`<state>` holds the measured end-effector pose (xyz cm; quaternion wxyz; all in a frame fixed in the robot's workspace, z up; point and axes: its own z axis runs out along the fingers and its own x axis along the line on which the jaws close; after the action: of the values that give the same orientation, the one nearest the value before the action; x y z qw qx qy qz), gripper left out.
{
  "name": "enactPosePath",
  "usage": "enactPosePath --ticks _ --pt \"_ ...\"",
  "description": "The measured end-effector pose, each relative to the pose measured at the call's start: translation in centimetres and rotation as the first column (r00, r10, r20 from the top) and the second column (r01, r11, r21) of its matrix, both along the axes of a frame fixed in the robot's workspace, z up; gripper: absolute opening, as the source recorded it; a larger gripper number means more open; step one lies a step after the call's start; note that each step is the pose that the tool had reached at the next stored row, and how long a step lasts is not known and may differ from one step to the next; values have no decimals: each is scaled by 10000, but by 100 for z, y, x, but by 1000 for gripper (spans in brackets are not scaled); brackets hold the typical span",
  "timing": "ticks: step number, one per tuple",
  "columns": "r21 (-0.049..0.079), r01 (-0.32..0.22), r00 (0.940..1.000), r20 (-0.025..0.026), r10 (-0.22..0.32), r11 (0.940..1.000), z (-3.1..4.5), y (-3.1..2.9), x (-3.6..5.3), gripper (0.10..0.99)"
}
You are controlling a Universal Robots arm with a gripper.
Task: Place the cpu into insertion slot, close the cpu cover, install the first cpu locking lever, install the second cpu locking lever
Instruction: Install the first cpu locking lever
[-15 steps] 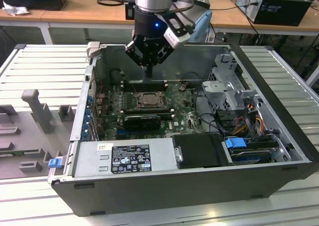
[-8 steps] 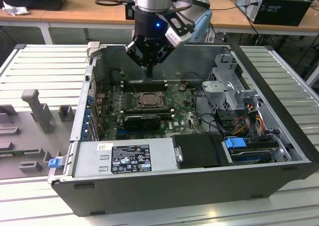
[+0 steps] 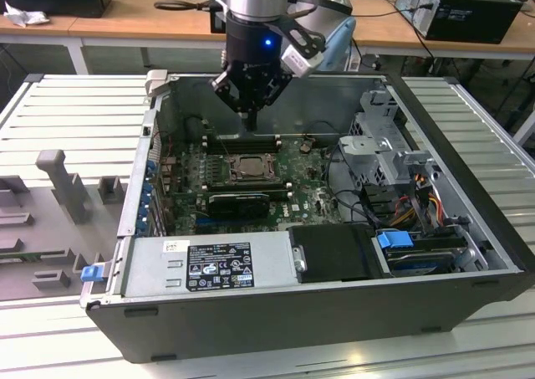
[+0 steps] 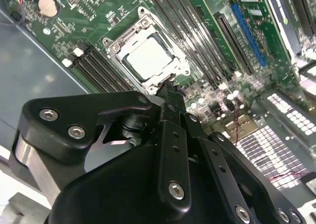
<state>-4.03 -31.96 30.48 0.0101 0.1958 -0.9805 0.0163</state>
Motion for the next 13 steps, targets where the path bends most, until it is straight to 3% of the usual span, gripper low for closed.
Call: enactPosePath --ticks 4,13 --pt "5 -186 9998 70 186 9998 -17 -5 -81 106" --pt "10 -190 9998 87 190 9998 -37 -10 -164 106"
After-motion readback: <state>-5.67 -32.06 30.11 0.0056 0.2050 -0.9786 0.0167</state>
